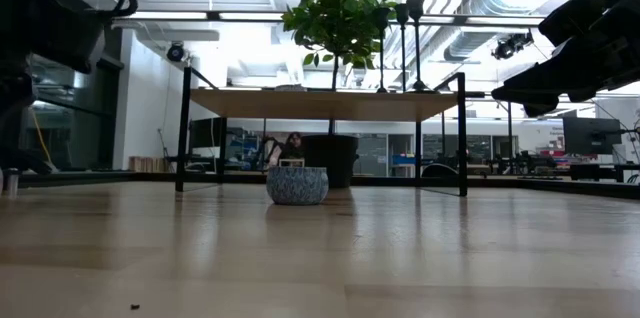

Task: Pick & Place candle stick holders
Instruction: Put the red scented candle on the shelf

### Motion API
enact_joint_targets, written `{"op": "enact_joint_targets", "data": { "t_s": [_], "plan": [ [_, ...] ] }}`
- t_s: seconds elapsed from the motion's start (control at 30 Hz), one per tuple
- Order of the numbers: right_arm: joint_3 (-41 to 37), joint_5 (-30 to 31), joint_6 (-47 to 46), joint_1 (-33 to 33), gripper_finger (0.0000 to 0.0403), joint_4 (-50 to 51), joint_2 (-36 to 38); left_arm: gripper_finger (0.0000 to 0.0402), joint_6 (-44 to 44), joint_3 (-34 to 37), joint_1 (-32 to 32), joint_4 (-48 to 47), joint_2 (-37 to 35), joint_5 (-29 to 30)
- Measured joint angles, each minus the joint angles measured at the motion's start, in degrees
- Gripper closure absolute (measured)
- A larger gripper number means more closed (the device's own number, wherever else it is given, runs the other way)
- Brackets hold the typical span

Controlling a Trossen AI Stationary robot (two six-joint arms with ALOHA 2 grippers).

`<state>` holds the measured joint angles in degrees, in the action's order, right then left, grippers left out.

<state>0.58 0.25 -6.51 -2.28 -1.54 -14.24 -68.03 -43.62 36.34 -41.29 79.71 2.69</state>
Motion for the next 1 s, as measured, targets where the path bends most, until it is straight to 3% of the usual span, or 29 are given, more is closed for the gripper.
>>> {"op": "enact_joint_targets", "data": {
  "t_s": [1.0],
  "plan": [
    [0.0, 0.0, 0.0, 0.0, 0.0261, 0.0, 0.0, 0.0108, 0.2, -0.7, -1.5, -1.3, 0.1, -0.9]
  ]
}}
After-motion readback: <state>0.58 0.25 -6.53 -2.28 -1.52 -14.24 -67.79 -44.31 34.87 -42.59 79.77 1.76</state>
